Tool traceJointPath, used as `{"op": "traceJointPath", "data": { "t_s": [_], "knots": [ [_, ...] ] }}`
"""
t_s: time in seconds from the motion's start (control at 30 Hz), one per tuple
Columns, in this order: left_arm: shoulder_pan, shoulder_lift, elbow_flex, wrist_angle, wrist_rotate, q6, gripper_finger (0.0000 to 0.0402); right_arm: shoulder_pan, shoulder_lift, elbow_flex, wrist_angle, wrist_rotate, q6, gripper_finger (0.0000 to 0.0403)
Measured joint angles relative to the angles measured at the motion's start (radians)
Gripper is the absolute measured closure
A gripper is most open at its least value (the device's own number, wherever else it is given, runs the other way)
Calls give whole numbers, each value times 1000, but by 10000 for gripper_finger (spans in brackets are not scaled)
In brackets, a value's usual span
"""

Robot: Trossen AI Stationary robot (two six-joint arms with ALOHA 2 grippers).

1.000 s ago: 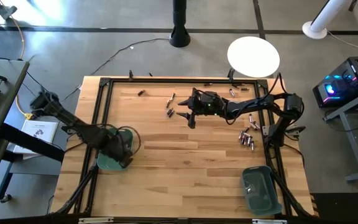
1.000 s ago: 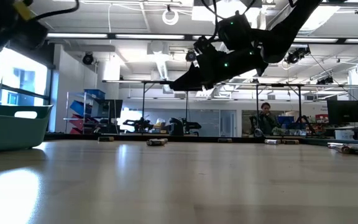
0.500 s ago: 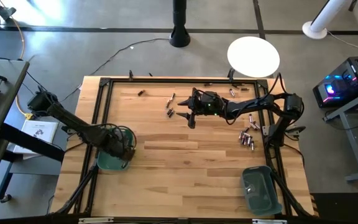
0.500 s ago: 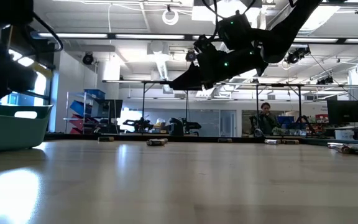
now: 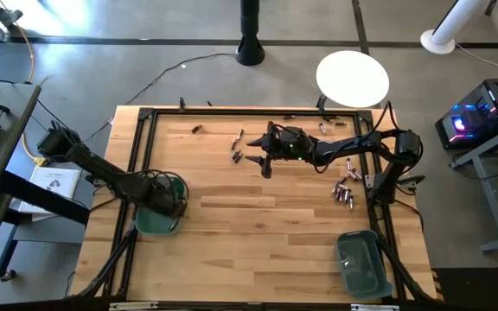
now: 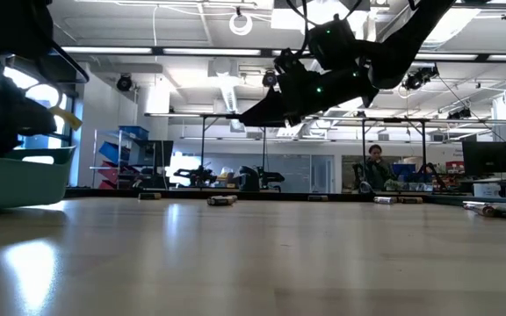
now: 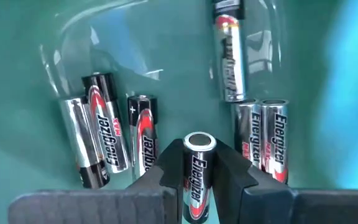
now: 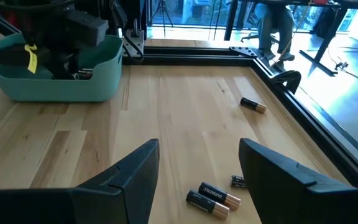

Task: Sort batteries
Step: Put the silver battery into the green bin

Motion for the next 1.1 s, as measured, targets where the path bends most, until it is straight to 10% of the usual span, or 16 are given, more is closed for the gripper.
{"op": "traceJointPath", "data": {
  "t_s": [0.8, 1.1],
  "knots": [
    [21, -59, 115, -189, -9, 29, 219, -3, -32, 0, -30, 39, -5, 187],
    [-17, -170, 314, -341, -288, 93, 207, -30, -229, 0, -350, 220, -40, 187]
  ]
}}
